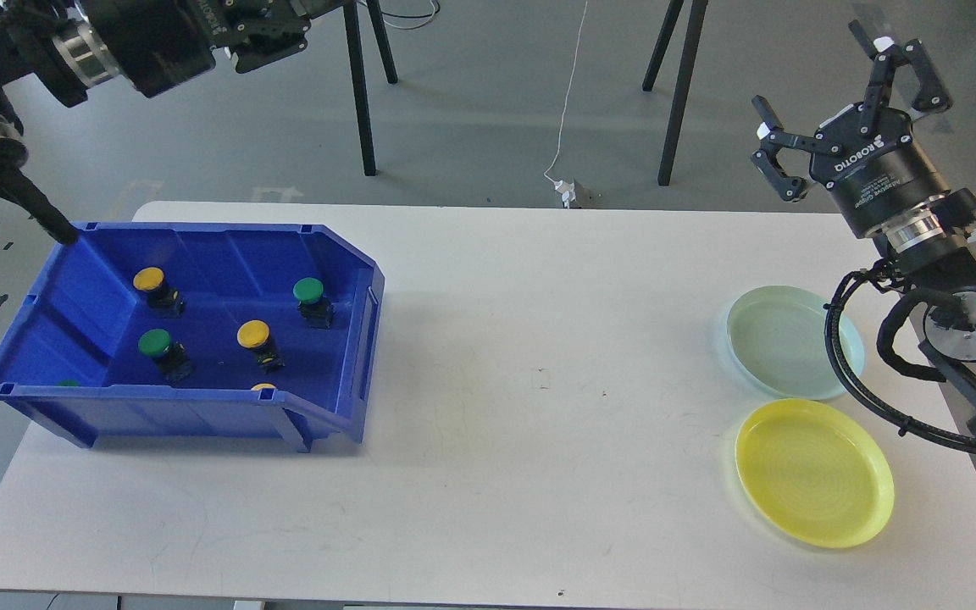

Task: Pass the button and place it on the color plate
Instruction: 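Move the left gripper over the blue bin toward a yellow button, then grasp the yellow-capped button in the bin with the left gripper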

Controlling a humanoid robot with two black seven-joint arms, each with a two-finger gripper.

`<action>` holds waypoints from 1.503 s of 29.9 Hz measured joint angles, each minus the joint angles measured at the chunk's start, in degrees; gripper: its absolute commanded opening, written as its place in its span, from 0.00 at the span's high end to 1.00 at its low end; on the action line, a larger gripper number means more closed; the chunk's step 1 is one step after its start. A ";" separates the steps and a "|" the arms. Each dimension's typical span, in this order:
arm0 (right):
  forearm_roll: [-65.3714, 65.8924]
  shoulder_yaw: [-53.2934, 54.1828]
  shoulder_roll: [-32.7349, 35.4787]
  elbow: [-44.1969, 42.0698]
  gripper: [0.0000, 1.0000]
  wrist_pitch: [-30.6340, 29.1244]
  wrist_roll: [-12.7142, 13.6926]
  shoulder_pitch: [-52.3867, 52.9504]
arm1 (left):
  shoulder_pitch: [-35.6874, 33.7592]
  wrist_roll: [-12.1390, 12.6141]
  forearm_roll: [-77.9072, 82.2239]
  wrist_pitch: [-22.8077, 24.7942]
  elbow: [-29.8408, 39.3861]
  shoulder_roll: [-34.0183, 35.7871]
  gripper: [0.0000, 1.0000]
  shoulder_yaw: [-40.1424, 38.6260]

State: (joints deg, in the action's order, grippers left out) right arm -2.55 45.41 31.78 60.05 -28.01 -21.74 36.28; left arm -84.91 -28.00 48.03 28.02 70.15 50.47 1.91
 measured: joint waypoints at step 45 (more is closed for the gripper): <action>0.00 0.27 0.56 -0.01 0.01 0.01 -0.06 -5.79 | 11.26 0.00 22.02 -4.82 -28.67 -21.11 0.00 36.56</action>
State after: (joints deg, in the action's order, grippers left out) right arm -2.55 45.69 32.35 60.04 -28.00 -21.80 30.49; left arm -73.65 -28.00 70.06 23.19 41.48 29.35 38.47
